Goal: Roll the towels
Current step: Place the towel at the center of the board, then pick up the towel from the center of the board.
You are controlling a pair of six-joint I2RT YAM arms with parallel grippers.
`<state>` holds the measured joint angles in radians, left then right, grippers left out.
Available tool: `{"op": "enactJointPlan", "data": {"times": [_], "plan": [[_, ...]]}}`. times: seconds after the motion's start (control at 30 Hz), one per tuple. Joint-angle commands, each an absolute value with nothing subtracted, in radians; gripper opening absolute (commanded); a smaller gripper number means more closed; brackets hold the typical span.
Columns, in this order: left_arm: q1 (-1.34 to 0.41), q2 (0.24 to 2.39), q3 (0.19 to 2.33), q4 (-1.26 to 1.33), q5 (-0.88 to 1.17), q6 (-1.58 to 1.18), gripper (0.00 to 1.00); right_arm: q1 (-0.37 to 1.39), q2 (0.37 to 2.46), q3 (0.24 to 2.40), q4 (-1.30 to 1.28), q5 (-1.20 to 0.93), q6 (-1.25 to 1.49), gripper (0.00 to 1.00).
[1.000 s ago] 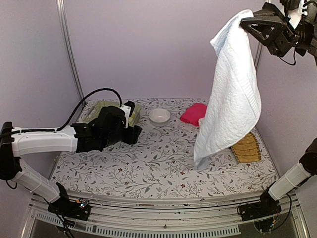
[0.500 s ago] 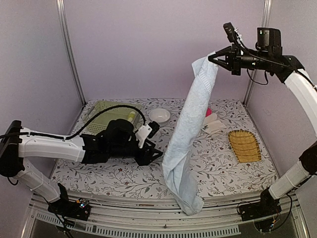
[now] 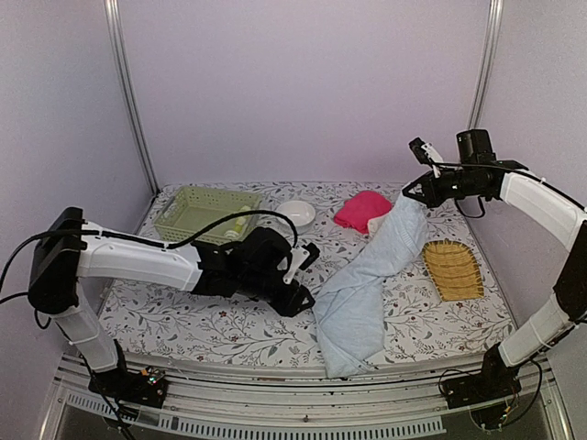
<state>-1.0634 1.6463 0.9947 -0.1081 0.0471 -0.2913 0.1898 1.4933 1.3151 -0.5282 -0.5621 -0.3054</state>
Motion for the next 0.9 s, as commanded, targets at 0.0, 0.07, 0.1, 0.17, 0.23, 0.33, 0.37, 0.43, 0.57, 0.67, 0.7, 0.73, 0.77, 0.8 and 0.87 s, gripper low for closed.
{"op": "enactJointPlan", "data": {"times": [0.0,0.07,0.1,0.17,0.23,0.33,0.37,0.43,0.57,0.67,0.7,0.73,0.77,0.8,0.87], "plan": [[-1.073,1.776,1.132,-0.292,0.022,-0.442,0.48,0.191,1.454,1.306,-0.463,-0.608,-0.291,0.05],[-1.066,1.823,1.166,-0.291,0.023,-0.479,0.48,0.192,1.457,1.308,-0.462,-0.615,-0.287,0.06],[-1.059,1.844,1.18,-0.288,0.036,-0.5,0.47,0.191,1.457,1.307,-0.463,-0.618,-0.286,0.06],[-1.041,1.881,1.194,-0.264,0.078,-0.528,0.46,0.192,1.455,1.308,-0.465,-0.621,-0.285,0.06],[-1.027,1.913,1.203,-0.244,0.12,-0.55,0.45,0.192,1.452,1.305,-0.464,-0.627,-0.284,0.06],[-1.012,1.954,1.233,-0.228,0.159,-0.556,0.42,0.192,1.447,1.299,-0.464,-0.63,-0.286,0.07],[-1.009,1.974,1.241,-0.226,0.168,-0.554,0.41,0.192,1.448,1.297,-0.464,-0.63,-0.287,0.07],[-0.998,2.016,1.249,-0.226,0.173,-0.558,0.37,0.192,1.447,1.296,-0.464,-0.63,-0.287,0.07],[-0.97,2.035,1.246,-0.208,0.177,-0.561,0.16,0.192,1.447,1.292,-0.461,-0.634,-0.286,0.07],[-0.953,2.032,1.252,-0.176,0.196,-0.541,0.0,0.192,1.452,1.293,-0.461,-0.631,-0.285,0.07],[-0.949,2.026,1.254,-0.163,0.202,-0.533,0.0,0.192,1.452,1.296,-0.461,-0.631,-0.284,0.07],[-0.944,2.017,1.255,-0.149,0.214,-0.524,0.0,0.192,1.455,1.299,-0.461,-0.633,-0.283,0.07],[-0.94,2.003,1.255,-0.14,0.221,-0.516,0.0,0.192,1.456,1.308,-0.462,-0.633,-0.281,0.07],[-0.936,1.988,1.259,-0.142,0.215,-0.503,0.0,0.192,1.457,1.317,-0.466,-0.634,-0.282,0.07],[-0.926,1.919,1.267,-0.173,0.166,-0.465,0.0,0.191,1.461,1.351,-0.48,-0.635,-0.281,0.07]]}}
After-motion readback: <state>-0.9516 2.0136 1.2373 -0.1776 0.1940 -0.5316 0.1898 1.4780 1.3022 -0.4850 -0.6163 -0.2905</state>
